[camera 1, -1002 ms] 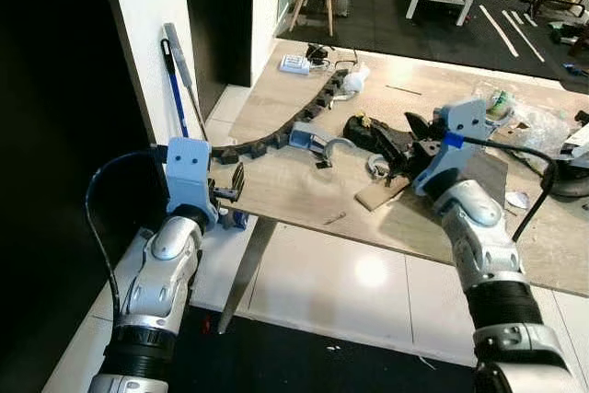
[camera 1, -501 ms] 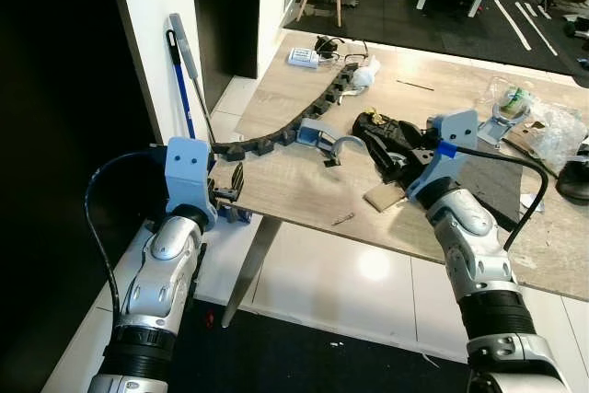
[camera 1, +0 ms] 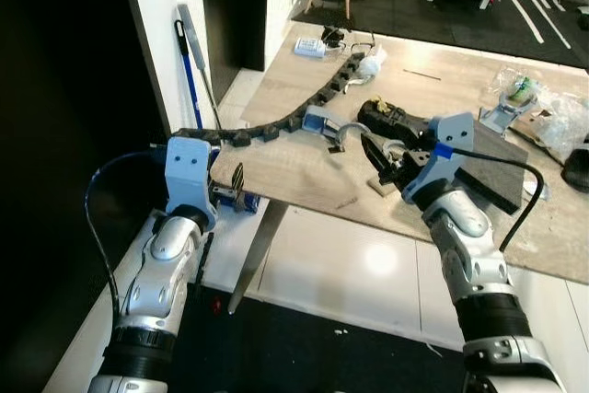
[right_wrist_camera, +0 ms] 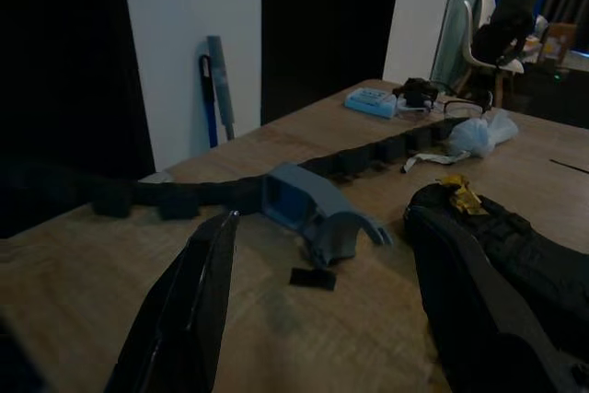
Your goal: Picking trash to rubbish bin
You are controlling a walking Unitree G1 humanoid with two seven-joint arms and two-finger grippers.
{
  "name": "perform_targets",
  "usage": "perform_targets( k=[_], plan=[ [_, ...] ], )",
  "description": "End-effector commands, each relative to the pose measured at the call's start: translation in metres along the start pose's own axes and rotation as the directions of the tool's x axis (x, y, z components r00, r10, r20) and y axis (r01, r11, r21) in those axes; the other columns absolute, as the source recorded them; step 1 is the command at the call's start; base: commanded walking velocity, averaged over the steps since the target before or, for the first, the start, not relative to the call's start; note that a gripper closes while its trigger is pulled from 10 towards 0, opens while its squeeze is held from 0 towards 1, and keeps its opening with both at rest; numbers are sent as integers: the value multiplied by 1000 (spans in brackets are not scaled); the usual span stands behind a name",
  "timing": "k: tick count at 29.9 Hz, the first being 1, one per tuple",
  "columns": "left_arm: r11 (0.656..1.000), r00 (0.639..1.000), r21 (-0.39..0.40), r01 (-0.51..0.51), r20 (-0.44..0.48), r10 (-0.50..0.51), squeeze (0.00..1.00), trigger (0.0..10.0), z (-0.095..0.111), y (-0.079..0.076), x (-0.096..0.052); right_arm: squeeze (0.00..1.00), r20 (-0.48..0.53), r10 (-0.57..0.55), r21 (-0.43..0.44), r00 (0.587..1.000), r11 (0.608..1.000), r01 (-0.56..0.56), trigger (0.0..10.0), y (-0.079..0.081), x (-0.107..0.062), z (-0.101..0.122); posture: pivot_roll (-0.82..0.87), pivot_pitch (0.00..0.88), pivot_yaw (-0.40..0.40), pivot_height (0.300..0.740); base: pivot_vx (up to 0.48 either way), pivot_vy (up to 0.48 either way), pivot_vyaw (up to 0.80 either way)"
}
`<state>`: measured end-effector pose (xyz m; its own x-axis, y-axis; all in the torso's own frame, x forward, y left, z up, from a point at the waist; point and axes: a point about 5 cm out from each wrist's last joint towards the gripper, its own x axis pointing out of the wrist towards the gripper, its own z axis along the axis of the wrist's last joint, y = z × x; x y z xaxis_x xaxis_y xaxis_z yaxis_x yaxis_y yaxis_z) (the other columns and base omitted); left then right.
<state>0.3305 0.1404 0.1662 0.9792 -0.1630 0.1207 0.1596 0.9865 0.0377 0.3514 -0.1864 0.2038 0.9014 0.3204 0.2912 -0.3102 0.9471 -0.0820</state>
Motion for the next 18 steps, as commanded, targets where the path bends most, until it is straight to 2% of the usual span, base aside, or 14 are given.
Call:
perform_targets(
  k=[1,9,18],
  plan=[
    [1000,1000,3,8,-20,-8,0,10000,-4,-1,-3,0,-6,-3,5,1000,1000,3,10000,1,-2,-2,8,136,-18,740,-259,0,0],
    [1000,1000,8,15,-22,-15,0,10000,-4,-2,-2,0,-9,-6,11,1000,1000,6,10000,3,-4,-3,12,135,-13,740,-249,0,0],
    [999,999,20,36,-42,-35,0,10000,-5,-3,-1,0,-12,-17,17,1000,1000,18,10000,3,-7,-5,14,138,-2,740,0,0,0]
  ],
)
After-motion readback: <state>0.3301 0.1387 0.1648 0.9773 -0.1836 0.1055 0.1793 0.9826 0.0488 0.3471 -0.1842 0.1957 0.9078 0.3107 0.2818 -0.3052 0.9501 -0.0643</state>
